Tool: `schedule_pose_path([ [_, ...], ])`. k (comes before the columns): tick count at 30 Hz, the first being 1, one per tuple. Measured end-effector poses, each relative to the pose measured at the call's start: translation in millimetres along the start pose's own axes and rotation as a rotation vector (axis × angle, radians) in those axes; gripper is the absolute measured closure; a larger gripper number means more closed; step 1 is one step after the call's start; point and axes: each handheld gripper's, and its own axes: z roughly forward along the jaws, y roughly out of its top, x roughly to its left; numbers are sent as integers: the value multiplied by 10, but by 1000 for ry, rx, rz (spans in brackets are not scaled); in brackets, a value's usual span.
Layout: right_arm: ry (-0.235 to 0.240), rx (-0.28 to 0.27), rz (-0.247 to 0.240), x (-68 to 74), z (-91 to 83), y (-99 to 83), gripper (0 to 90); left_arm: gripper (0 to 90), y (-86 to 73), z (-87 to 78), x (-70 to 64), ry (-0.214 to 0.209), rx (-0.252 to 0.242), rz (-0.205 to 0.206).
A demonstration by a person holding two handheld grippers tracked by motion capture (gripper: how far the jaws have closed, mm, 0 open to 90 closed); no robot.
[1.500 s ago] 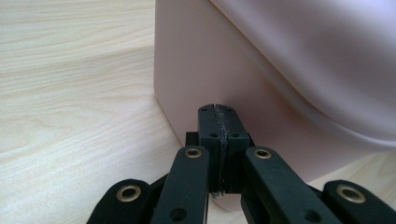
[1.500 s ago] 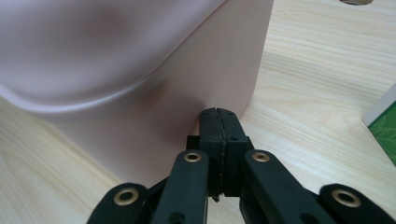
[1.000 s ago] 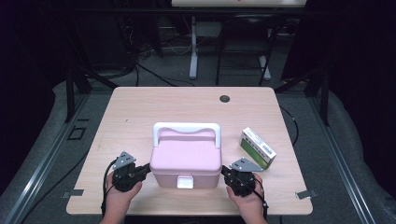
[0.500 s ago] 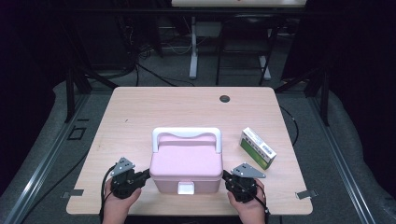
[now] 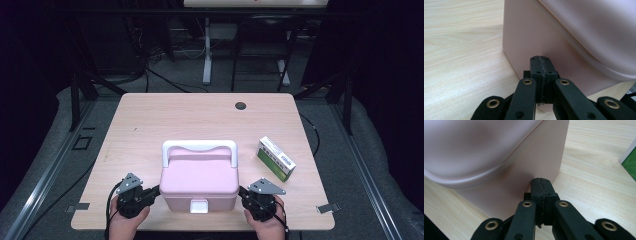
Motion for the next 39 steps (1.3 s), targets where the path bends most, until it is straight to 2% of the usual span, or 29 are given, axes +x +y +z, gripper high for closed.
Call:
schedule_pose_path([
  [12, 8, 7, 17, 0, -40, -21, 899, 899, -9, -4, 6, -17, -3, -10],
  [17, 18, 17, 33, -34, -44, -8, 855, 874, 9, -5, 30, -23, 8, -15],
  [22, 5, 17, 12, -24, -45, 9, 847, 874, 35, -6, 34, -22, 21, -2],
  [27, 17, 17, 25, -36, -48, 19, 857, 893, 46, -4, 25, -25, 27, 1],
  [31, 8, 19, 2, -3, -57, 30, 896, 897, 44, -2, 12, -18, 24, 5],
  [35, -2, 24, -14, 17, -75, 27, 899, 900, 41, -1, -17, -19, 28, 8],
  [39, -5, 26, -12, -1, -116, 5, 899, 899, 35, 6, -32, -40, 31, 3],
])
